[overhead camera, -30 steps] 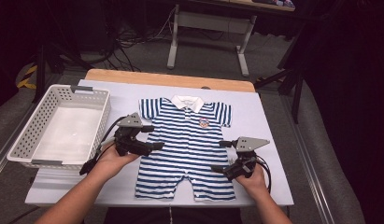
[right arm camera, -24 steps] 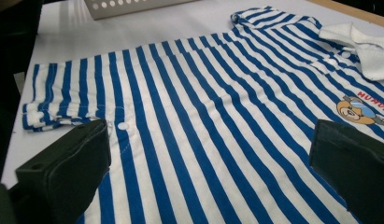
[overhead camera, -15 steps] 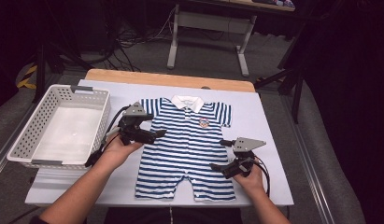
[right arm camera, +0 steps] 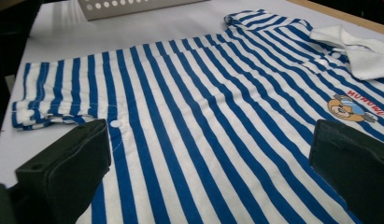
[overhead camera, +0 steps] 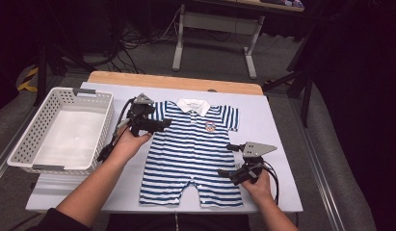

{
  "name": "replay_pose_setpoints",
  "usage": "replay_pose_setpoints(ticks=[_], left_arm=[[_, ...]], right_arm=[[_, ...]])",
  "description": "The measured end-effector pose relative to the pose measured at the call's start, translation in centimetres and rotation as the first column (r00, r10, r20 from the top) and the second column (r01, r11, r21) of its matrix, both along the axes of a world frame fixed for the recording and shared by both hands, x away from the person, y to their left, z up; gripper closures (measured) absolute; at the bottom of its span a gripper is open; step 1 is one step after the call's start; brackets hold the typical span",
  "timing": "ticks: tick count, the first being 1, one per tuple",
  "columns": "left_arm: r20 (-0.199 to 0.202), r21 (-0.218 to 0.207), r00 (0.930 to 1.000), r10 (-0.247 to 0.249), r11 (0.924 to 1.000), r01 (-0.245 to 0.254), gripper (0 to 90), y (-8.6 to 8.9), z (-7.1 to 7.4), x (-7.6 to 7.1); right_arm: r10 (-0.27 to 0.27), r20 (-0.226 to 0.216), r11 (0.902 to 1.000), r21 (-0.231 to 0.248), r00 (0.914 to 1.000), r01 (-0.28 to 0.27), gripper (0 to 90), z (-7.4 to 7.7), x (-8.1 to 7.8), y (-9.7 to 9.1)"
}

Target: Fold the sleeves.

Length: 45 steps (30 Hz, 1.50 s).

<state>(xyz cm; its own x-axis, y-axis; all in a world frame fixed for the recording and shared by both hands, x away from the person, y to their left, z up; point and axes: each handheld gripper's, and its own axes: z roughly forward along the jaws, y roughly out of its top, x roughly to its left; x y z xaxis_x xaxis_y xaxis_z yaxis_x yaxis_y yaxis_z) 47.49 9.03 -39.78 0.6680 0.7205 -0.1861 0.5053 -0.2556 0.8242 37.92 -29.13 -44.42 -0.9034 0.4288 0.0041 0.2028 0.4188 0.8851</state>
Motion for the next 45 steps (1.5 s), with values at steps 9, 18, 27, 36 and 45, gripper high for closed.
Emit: replay_pose_setpoints(ticks=[9,18,27,36,45], left_arm=[[-0.033,-0.006,0.9937,0.107,0.9942,-0.108,19.3,0.0,-0.7,2.0],[-0.026,0.023,0.9745,0.223,0.9747,-0.222,21.2,0.2,-1.5,3.7],[-0.038,0.130,0.9443,0.327,0.9385,-0.320,29.6,0.7,-3.3,5.2],[-0.085,0.184,0.9205,0.381,0.9140,-0.362,36.8,1.3,-4.7,6.2],[-0.141,0.253,0.9027,0.406,0.8965,-0.364,51.2,1.5,-5.8,6.8]], right_arm=[[-0.019,0.004,0.9998,-0.003,0.9998,0.019,0.0,0.1,-0.1,-0.1],[-0.048,0.030,0.9988,0.015,0.9984,0.047,0.0,0.3,-0.2,-0.5],[-0.101,0.030,0.9949,0.001,0.9944,0.101,0.0,0.1,-0.1,-0.3],[-0.083,0.024,0.9965,-0.001,0.9962,0.083,2.8,0.2,-0.2,-0.2],[-0.067,0.024,0.9978,-0.004,0.9975,0.067,6.9,0.2,-0.3,-0.1]])
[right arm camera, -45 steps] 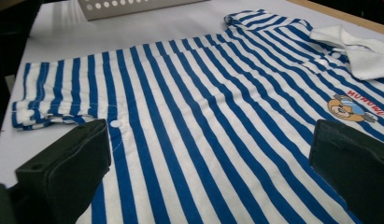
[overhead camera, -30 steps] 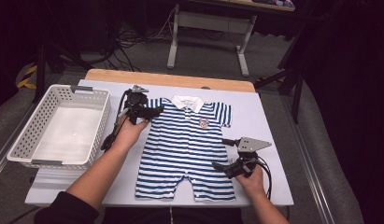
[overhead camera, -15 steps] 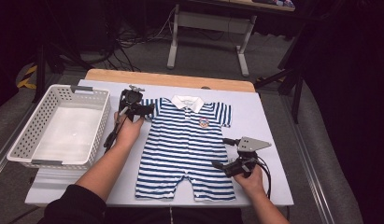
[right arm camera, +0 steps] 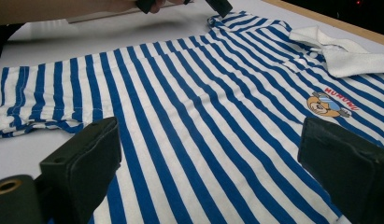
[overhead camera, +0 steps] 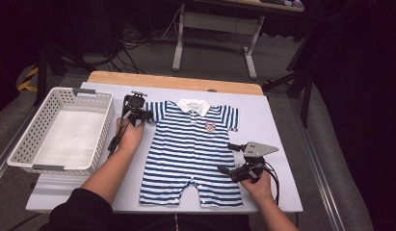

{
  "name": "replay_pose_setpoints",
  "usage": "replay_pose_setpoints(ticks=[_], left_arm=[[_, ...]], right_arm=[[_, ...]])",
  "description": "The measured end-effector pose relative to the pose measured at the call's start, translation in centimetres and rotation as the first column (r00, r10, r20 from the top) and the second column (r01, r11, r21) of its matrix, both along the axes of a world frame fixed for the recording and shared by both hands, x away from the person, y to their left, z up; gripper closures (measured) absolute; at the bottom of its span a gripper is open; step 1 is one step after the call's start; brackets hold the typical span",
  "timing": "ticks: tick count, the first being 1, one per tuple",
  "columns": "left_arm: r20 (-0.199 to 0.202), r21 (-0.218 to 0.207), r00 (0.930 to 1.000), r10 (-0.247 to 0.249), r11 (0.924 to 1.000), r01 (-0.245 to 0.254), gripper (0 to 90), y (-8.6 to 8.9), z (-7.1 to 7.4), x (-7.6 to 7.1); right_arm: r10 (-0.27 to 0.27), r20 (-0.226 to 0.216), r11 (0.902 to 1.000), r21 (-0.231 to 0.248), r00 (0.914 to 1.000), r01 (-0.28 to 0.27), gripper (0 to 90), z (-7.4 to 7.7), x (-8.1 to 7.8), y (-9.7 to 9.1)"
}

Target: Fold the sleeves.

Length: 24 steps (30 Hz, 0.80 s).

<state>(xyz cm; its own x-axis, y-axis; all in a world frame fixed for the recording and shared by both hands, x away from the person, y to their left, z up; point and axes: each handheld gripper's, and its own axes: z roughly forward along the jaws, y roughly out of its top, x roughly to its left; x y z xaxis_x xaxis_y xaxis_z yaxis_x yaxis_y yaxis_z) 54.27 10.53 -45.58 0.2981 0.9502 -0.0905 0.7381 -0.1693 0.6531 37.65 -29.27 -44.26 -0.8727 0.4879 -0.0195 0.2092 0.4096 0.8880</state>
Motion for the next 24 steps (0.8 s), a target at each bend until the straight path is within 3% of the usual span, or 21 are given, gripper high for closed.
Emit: replay_pose_setpoints(ticks=[4,10,12,16,21,24], left_arm=[[-0.031,0.000,0.9994,-0.014,0.9999,0.014,60.8,-0.1,-0.3,0.1],[-0.039,-0.018,0.9982,-0.045,0.9988,0.045,80.0,-0.6,-0.3,0.1],[-0.040,-0.006,0.9979,-0.051,0.9987,0.051,85.0,-0.8,-0.2,0.0],[-0.069,0.031,0.9963,-0.052,0.9980,0.054,87.3,-1.2,0.4,0.2],[-0.040,0.074,0.9978,-0.052,0.9958,0.055,87.5,-1.2,0.9,0.1],[-0.036,0.062,0.9988,-0.032,0.9975,0.034,87.8,-0.9,0.9,0.1]], right_arm=[[0.004,-0.005,1.0000,-0.001,1.0000,-0.004,7.4,0.0,0.0,0.0],[0.008,-0.006,0.9999,-0.008,1.0000,-0.008,8.5,0.0,0.0,0.1],[0.008,-0.007,0.9999,-0.008,0.9999,-0.008,8.6,-0.1,0.0,0.1],[0.012,-0.011,0.9999,-0.009,0.9999,-0.012,9.2,-0.1,0.0,0.1],[0.014,-0.010,0.9999,-0.009,0.9999,-0.014,9.3,-0.1,0.0,0.1],[0.015,-0.009,0.9998,-0.009,0.9998,-0.015,9.3,-0.1,0.0,0.1]])
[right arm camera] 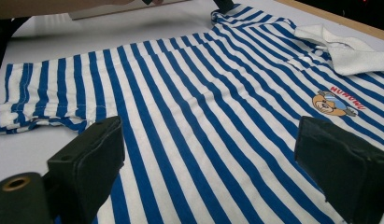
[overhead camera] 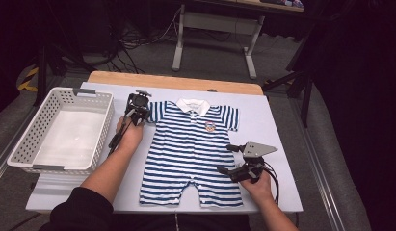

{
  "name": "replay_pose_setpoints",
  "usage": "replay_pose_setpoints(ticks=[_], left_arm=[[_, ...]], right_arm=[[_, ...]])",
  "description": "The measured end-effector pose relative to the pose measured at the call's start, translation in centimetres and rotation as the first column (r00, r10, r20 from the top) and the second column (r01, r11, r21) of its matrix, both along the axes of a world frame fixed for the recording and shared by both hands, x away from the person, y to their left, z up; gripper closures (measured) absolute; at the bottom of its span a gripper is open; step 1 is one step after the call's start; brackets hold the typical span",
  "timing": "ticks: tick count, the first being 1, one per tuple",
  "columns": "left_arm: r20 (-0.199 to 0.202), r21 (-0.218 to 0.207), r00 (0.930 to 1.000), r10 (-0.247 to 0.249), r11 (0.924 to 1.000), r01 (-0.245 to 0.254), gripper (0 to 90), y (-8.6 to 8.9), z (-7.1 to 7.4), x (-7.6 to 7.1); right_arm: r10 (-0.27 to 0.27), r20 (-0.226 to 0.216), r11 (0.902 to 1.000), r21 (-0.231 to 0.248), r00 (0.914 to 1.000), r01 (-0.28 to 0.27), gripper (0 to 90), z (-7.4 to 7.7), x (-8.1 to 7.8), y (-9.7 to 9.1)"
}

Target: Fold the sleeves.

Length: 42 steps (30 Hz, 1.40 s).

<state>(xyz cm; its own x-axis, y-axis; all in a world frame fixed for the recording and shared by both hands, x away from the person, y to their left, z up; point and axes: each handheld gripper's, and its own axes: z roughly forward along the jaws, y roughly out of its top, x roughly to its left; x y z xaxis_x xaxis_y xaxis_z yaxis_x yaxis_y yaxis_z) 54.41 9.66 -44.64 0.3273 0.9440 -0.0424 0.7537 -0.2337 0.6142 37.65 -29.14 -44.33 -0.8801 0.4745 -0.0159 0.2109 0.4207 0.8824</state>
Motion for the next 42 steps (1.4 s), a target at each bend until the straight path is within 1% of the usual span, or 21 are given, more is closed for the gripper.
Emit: replay_pose_setpoints(ticks=[3,7,8,11,14,16,18,19,22,25,27,29,31,32,33,35,36,37,39,41,42], left_arm=[[0.005,0.018,1.0000,0.004,0.9998,-0.004,87.9,0.1,0.0,0.0],[0.009,-0.004,0.9999,0.012,0.9999,-0.012,87.9,0.1,0.1,0.0],[0.015,-0.006,0.9998,0.011,0.9999,-0.010,87.9,0.1,0.2,0.0],[0.055,-0.021,0.9985,0.001,0.9998,0.000,87.9,-0.3,0.9,-0.4],[0.098,-0.049,0.9949,-0.024,0.9984,0.029,87.9,-0.8,1.7,-0.9],[0.121,-0.055,0.9917,-0.041,0.9973,0.048,87.8,-1.4,2.1,-1.1],[0.122,-0.062,0.9901,-0.069,0.9950,0.077,87.8,-2.0,2.2,-1.2],[0.119,-0.057,0.9897,-0.078,0.9947,0.086,87.7,-2.4,2.3,-1.1],[0.123,-0.072,0.9863,-0.110,0.9902,0.119,87.7,-3.4,2.2,-1.1],[0.118,-0.064,0.9837,-0.136,0.9875,0.144,87.5,-4.5,1.9,-1.0],[0.103,-0.081,0.9831,-0.151,0.9838,0.160,87.0,-4.8,1.6,-0.8],[0.082,-0.132,0.9853,-0.150,0.9783,0.160,83.6,-4.8,1.4,-0.7],[0.068,-0.187,0.9849,-0.159,0.9677,0.169,78.4,-4.6,1.4,-0.8],[0.072,-0.201,0.9817,-0.176,0.9616,0.187,74.8,-4.3,1.6,-0.9],[0.088,-0.207,0.9804,-0.177,0.9595,0.191,72.4,-4.1,1.8,-1.3],[0.121,-0.224,0.9792,-0.163,0.9564,0.187,72.4,-3.5,2.2,-2.1],[0.126,-0.225,0.9790,-0.160,0.9564,0.186,72.9,-3.3,2.3,-2.3],[0.128,-0.218,0.9797,-0.155,0.9592,0.180,73.5,-3.2,2.3,-2.5],[0.104,-0.183,0.9822,-0.156,0.9678,0.173,74.8,-3.1,2.0,-2.6],[0.070,-0.154,0.9856,-0.154,0.9745,0.163,74.7,-3.1,1.3,-2.5],[0.061,-0.142,0.9865,-0.152,0.9769,0.159,73.5,-3.1,1.1,-2.5]], right_arm=[[0.001,0.000,1.0000,-0.003,1.0000,-0.001,9.4,0.0,0.0,0.1],[0.003,0.003,1.0000,-0.005,1.0000,-0.003,9.4,0.0,-0.1,0.1],[0.003,0.004,1.0000,-0.006,1.0000,-0.003,9.3,0.0,0.0,0.1],[0.003,0.004,1.0000,-0.007,1.0000,-0.003,9.3,0.0,-0.1,0.1],[0.004,0.005,1.0000,-0.007,1.0000,-0.003,9.3,0.0,-0.1,0.1],[0.003,0.005,1.0000,-0.009,1.0000,-0.003,9.4,0.0,-0.1,0.1],[0.003,0.005,0.9999,-0.010,1.0000,-0.003,9.4,0.0,-0.1,0.1],[0.004,0.006,0.9999,-0.010,1.0000,-0.004,9.4,0.0,-0.1,0.1],[0.004,0.005,0.9999,-0.009,1.0000,-0.004,9.3,0.0,-0.1,0.1],[0.004,0.004,1.0000,-0.007,1.0000,-0.004,9.4,0.0,-0.1,0.1],[0.004,0.004,1.0000,-0.007,1.0000,-0.004,9.4,0.0,-0.1,0.1],[0.004,0.004,1.0000,-0.007,1.0000,-0.004,9.4,0.0,-0.1,0.1],[0.004,0.003,1.0000,-0.007,1.0000,-0.004,9.4,0.0,-0.2,0.1],[0.004,0.003,1.0000,-0.008,1.0000,-0.004,9.4,0.0,-0.1,0.1],[0.005,0.003,0.9999,-0.011,1.0000,-0.005,9.4,0.0,-0.1,0.1],[0.005,0.001,0.9999,-0.014,1.0000,-0.005,9.4,0.0,-0.1,0.2],[0.004,0.001,0.9999,-0.015,1.0000,-0.004,9.4,0.0,-0.1,0.2],[0.003,0.000,0.9999,-0.015,1.0000,-0.003,9.4,0.0,-0.1,0.2],[0.002,-0.002,0.9999,-0.015,1.0000,-0.002,9.4,0.0,-0.1,0.2],[0.000,-0.002,0.9999,-0.017,1.0000,0.000,9.4,0.0,-0.1,0.2],[-0.001,-0.001,0.9998,-0.019,1.0000,0.001,9.4,-0.1,-0.1,0.2]])
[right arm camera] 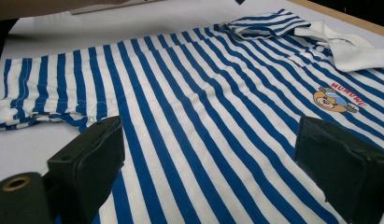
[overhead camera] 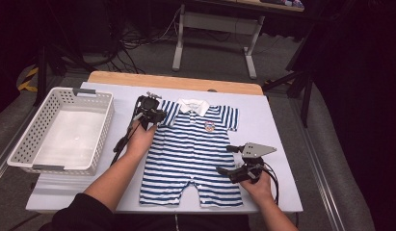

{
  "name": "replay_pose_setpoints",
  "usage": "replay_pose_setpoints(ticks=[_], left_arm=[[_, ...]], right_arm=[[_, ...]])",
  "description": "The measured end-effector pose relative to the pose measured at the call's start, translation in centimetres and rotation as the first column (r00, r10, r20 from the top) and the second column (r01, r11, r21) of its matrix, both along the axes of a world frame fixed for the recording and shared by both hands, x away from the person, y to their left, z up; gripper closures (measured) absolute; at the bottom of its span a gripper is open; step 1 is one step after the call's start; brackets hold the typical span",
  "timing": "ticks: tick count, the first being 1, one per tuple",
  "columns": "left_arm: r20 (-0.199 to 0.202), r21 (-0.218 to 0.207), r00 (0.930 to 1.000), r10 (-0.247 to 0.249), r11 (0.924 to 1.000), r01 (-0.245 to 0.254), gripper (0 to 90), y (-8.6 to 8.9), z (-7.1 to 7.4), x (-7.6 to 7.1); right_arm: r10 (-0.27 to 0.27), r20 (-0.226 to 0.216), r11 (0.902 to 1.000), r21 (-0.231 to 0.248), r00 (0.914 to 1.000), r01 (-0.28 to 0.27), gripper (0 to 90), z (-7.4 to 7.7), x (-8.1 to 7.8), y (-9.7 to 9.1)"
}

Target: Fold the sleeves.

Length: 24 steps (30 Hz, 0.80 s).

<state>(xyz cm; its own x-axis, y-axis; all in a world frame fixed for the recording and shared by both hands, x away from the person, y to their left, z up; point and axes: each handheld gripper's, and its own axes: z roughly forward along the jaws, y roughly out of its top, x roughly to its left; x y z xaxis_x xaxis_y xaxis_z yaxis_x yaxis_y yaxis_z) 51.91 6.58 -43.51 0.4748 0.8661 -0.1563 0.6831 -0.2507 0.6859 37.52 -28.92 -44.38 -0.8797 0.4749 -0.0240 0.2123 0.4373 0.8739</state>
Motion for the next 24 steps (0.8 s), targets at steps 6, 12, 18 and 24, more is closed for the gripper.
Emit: replay_pose_setpoints(ticks=[6,12,18,24], left_arm=[[-0.075,0.047,0.9972,0.001,0.9989,0.003,71.5,0.0,-1.6,0.4],[-0.100,0.038,0.9950,-0.012,0.9992,0.015,77.5,0.1,-2.1,0.6],[-0.121,0.031,0.9926,-0.012,0.9994,0.015,84.3,0.1,-2.0,0.6],[-0.108,0.062,0.9941,0.006,0.9981,0.001,87.1,0.3,-1.9,0.5]], right_arm=[[-0.002,-0.003,1.0000,0.000,1.0000,0.002,9.4,0.0,0.0,0.0],[-0.009,-0.003,1.0000,-0.003,1.0000,0.009,9.7,0.0,0.0,0.0],[-0.017,-0.005,0.9998,-0.006,0.9998,0.017,9.8,0.0,0.1,0.0],[-0.041,-0.013,0.9991,-0.015,0.9991,0.041,11.1,0.1,0.4,0.1]])
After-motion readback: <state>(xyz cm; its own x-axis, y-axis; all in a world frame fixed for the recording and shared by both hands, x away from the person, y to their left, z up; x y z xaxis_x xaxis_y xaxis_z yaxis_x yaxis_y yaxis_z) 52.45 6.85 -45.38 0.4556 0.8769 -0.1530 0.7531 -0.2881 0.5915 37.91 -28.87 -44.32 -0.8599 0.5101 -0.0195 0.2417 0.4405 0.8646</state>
